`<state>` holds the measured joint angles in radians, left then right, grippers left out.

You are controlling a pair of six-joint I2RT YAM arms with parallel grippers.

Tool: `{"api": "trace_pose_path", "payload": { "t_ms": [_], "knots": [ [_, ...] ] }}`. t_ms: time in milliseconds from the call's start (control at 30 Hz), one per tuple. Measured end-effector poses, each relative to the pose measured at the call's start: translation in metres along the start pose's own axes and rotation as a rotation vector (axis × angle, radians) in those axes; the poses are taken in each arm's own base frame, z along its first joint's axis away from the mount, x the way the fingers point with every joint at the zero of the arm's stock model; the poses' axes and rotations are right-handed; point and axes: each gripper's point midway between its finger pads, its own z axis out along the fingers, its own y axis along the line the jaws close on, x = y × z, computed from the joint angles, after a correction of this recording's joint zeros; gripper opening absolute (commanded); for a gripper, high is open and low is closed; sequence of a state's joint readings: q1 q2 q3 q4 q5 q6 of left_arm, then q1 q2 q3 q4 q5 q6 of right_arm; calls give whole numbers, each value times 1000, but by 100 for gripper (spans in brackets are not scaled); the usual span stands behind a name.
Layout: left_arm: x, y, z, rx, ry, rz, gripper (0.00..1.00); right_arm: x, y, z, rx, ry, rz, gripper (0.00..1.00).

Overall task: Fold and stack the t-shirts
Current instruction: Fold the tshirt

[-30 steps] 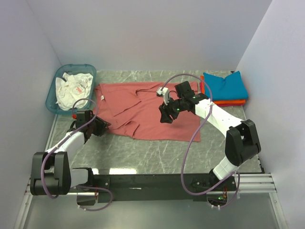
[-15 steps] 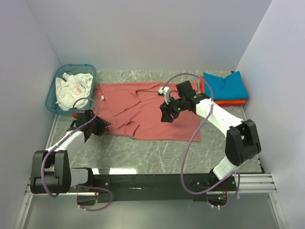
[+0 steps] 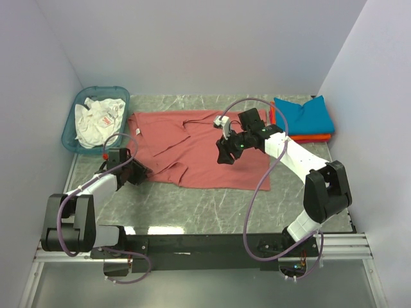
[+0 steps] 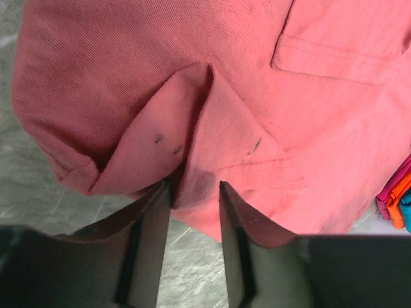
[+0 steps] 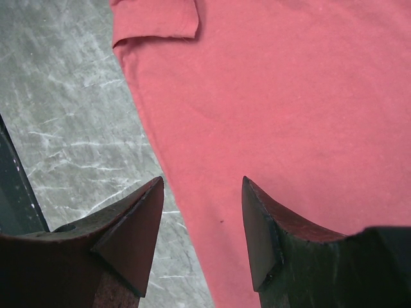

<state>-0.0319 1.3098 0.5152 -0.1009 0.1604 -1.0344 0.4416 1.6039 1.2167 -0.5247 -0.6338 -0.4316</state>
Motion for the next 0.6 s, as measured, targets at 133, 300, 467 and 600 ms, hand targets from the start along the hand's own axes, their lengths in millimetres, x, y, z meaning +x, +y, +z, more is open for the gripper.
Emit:
{"api": "trace_pose_path", "payload": {
  "t_ms": [133, 300, 467, 600],
  "knots": [
    [1, -1, 0, 2, 1, 6, 33, 0, -1, 0, 1, 0, 1, 59],
    [-3, -5, -1, 6, -12, 9, 17, 0, -1, -1, 2, -1, 0, 59],
    [-4, -4, -1, 4, -18, 21, 1, 0, -1, -2, 4, 1, -6, 59],
    [-5, -7, -6, 14, -24, 38, 1, 8, -1, -9, 19, 35, -41, 59]
  ]
}}
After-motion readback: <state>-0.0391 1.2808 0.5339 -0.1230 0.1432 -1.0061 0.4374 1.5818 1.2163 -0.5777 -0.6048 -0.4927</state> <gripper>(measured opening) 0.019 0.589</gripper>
